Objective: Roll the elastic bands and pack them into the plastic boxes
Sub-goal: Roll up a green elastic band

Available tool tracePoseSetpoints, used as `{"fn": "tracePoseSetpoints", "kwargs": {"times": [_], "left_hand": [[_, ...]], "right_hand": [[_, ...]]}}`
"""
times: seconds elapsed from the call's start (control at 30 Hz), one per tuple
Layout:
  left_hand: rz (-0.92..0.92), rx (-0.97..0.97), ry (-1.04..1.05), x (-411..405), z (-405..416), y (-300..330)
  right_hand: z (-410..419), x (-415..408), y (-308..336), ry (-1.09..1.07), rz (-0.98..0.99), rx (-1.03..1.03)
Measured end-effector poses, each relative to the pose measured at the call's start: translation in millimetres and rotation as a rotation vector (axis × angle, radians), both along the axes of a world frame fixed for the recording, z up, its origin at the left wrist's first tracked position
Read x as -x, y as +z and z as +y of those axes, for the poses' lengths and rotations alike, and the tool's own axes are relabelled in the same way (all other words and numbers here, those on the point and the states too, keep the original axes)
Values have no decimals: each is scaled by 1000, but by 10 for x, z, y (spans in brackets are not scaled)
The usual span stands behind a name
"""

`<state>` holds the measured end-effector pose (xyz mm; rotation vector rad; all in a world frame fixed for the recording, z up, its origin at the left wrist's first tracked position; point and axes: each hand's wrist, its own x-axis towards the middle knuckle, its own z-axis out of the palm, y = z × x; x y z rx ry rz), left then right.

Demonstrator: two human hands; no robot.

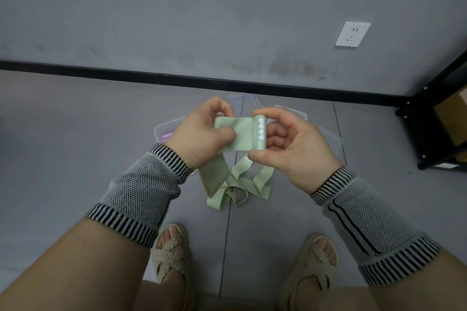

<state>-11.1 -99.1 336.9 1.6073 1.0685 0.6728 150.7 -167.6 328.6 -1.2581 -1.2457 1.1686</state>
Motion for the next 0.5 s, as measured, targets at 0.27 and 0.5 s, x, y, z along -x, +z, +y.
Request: {"fn": "tracePoseSetpoints", "kwargs": {"times": [0.27,0.5], "left_hand": [[-81,1,-20,8,-2,13],[-12,-29,-25,-48,-39,-6]], "right_hand": [[24,-60,-13,-1,124,66],[5,-19,-14,-80,-407,-36]]}}
